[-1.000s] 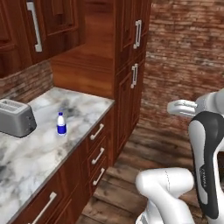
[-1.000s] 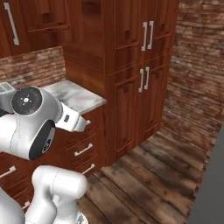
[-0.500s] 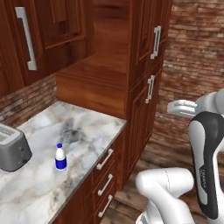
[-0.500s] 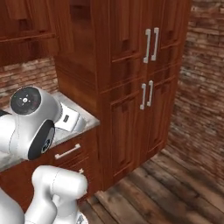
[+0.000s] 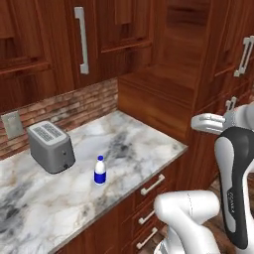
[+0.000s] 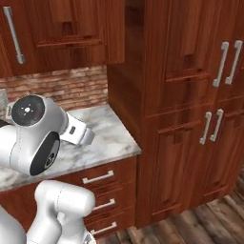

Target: Take the bottled waters from the counter and place them in the freezer to freeze. Close the freezer door after placing the bottles.

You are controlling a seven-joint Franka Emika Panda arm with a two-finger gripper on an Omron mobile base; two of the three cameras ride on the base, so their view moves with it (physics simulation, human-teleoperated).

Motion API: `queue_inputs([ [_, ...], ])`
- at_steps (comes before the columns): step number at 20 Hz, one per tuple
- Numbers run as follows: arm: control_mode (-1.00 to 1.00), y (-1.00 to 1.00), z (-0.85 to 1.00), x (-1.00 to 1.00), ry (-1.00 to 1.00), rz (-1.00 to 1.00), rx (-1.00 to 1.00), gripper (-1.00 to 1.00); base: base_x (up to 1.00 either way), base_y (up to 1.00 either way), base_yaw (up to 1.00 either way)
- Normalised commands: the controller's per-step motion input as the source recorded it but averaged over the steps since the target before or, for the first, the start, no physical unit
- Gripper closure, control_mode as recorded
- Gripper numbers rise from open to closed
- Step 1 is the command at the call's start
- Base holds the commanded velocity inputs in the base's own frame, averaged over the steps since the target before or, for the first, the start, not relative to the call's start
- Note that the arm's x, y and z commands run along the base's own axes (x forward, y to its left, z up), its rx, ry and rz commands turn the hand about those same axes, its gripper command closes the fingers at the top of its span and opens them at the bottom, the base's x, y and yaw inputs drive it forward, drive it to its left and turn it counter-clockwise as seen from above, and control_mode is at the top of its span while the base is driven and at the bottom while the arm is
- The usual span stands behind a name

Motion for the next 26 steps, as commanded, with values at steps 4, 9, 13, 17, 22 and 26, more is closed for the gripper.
queue_inputs([
  [4, 1.00, 0.00, 0.00, 0.00, 0.00, 0.00, 0.00, -1.00, 0.33, -0.13, 0.59],
  [9, 1.00, 0.00, 0.00, 0.00, 0.00, 0.00, 0.00, -1.00, 0.48, -0.28, 0.48],
  [13, 1.00, 0.00, 0.00, 0.00, 0.00, 0.00, 0.00, -1.00, 0.04, -0.02, 0.22],
  [17, 1.00, 0.00, 0.00, 0.00, 0.00, 0.00, 0.00, -1.00, 0.10, 0.21, 0.29],
  [22, 1.00, 0.00, 0.00, 0.00, 0.00, 0.00, 0.00, -1.00, 0.01, 0.03, 0.32],
  [26, 1.00, 0.00, 0.00, 0.00, 0.00, 0.00, 0.00, -1.00, 0.09, 0.02, 0.18],
])
